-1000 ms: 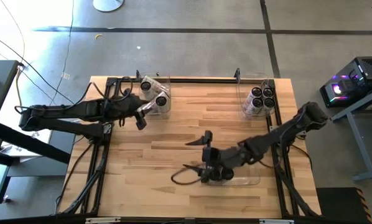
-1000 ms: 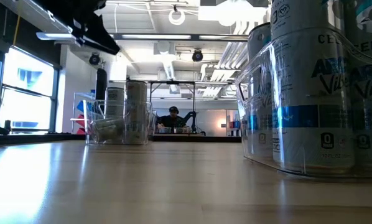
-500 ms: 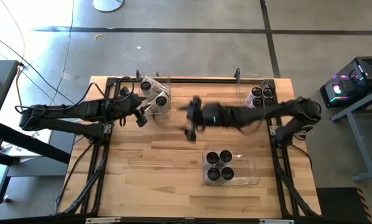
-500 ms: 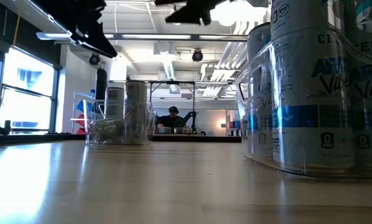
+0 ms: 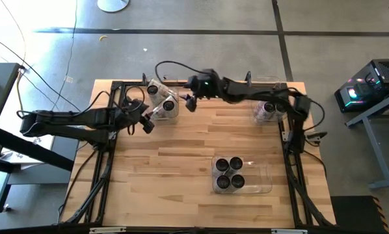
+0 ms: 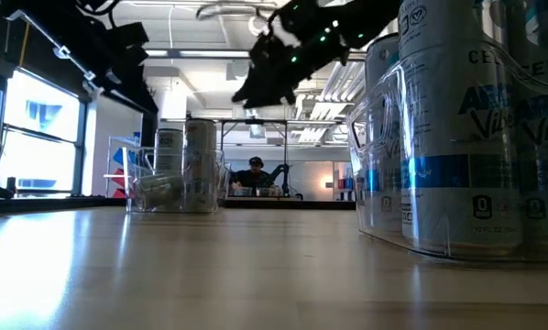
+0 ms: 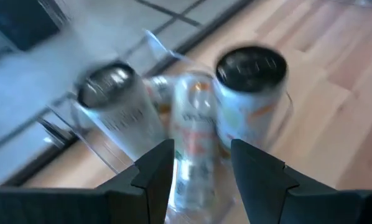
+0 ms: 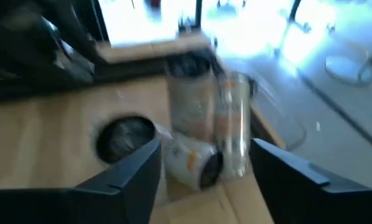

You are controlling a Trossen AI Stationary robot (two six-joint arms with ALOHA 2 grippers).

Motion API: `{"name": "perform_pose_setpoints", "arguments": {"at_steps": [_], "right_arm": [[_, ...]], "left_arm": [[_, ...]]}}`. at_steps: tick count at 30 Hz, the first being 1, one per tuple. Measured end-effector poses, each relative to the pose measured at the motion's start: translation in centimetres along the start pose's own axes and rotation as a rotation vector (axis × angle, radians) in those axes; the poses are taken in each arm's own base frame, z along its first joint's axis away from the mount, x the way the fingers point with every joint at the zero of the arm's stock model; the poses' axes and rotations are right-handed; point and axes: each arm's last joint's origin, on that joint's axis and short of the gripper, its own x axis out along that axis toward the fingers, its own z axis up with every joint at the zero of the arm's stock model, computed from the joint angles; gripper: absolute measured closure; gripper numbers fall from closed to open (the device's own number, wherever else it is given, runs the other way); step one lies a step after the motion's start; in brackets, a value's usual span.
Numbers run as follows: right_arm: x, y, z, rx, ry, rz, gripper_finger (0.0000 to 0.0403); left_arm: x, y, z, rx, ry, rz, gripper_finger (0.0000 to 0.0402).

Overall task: Sort soda cans
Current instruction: Adjust the white/yellow soda cans

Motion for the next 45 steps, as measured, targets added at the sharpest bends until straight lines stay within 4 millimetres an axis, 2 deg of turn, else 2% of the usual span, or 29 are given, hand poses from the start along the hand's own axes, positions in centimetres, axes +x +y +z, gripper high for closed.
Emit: {"name": "perform_pose_setpoints", "arguments": {"at_steps": [4,7,13,16,21,26,30,34,41,45], "right_arm": [[2.4,-1.6,0.3,0.004,0.099,-0.040,0.0220],[4.1,-2.0,0.7,0.017,0.141,-0.043,0.0258],[7.5,-2.3,-0.5,0.006,0.264,-0.048,0.0314],[8.1,-3.0,-0.5,0.008,0.264,-0.060,0.0329],[8.4,-4.9,-1.6,0.042,0.304,-0.088,0.0338],[8.7,-5.8,-3.0,0.056,0.314,-0.025,0.0339],[8.9,-5.3,-3.3,0.013,0.303,0.003,0.0339],[9.1,-4.7,-3.0,-0.010,0.276,0.026,0.0339],[9.6,-3.1,-3.1,-0.031,0.259,0.065,0.0339],[10.3,-2.8,-3.8,-0.030,0.283,0.006,0.0339]], "left_arm": [[0.7,-0.3,-1.5,-0.081,0.066,-0.046,0.0248],[1.0,-0.6,-3.2,-0.136,0.138,-0.068,0.0248],[0.8,-0.5,-6.1,-0.154,0.263,-0.004,0.0248],[0.4,-0.7,-6.2,-0.191,0.252,0.011,0.0248],[0.1,-1.3,-7.4,-0.222,0.271,0.001,0.0248],[0.4,-1.4,-9.5,-0.245,0.271,0.022,0.0248],[0.9,-1.3,-10.9,-0.262,0.250,0.056,0.0248],[1.5,-1.4,-11.5,-0.278,0.182,0.068,0.0248],[2.0,-1.7,-11.6,-0.282,0.084,0.052,0.0248],[2.0,-1.7,-11.4,-0.286,0.060,0.060,0.0248]]}}
